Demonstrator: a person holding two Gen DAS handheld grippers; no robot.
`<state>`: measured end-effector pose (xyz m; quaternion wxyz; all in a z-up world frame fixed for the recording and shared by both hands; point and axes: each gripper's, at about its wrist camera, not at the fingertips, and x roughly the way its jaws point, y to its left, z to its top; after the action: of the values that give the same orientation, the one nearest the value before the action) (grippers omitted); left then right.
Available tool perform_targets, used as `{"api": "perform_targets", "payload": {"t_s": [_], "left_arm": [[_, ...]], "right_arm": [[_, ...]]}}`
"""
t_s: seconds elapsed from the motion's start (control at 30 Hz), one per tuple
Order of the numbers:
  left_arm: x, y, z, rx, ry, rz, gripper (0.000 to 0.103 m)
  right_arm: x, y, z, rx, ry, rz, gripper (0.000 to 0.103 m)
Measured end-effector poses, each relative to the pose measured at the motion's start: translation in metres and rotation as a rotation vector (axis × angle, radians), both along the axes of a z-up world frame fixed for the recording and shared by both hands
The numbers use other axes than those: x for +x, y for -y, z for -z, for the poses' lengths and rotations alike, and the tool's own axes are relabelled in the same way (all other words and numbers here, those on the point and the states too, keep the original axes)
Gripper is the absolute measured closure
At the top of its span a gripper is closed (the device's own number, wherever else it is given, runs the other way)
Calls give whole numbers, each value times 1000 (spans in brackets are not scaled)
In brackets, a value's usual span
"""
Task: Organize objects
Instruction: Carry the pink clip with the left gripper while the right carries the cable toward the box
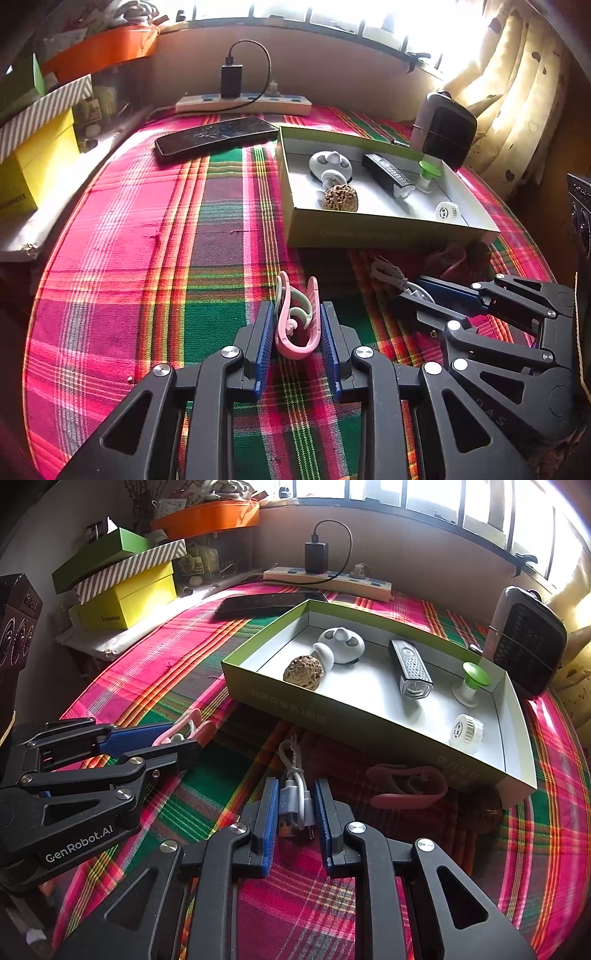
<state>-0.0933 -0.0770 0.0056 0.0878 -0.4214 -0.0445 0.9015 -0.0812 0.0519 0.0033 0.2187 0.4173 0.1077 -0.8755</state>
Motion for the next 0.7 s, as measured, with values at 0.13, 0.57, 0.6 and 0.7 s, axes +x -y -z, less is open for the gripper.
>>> {"api": "perform_targets", "payload": {"t_s": [0.13, 0.57, 0.6, 0.7], "left_arm": [[1, -3, 0, -22, -4, -4, 80], [1, -6, 0, -46, -6, -16, 81], [1, -6, 0, -43, -6, -17, 81], [1, -6, -1, -42, -6, -19, 81]], "right_arm": [[0, -1, 0, -9, 4, 3, 83], [-1, -3, 0, -19, 8, 7, 83], [-1, -3, 0, -17, 7, 8, 83], [-1, -4, -1, -23, 10, 10, 83]]}}
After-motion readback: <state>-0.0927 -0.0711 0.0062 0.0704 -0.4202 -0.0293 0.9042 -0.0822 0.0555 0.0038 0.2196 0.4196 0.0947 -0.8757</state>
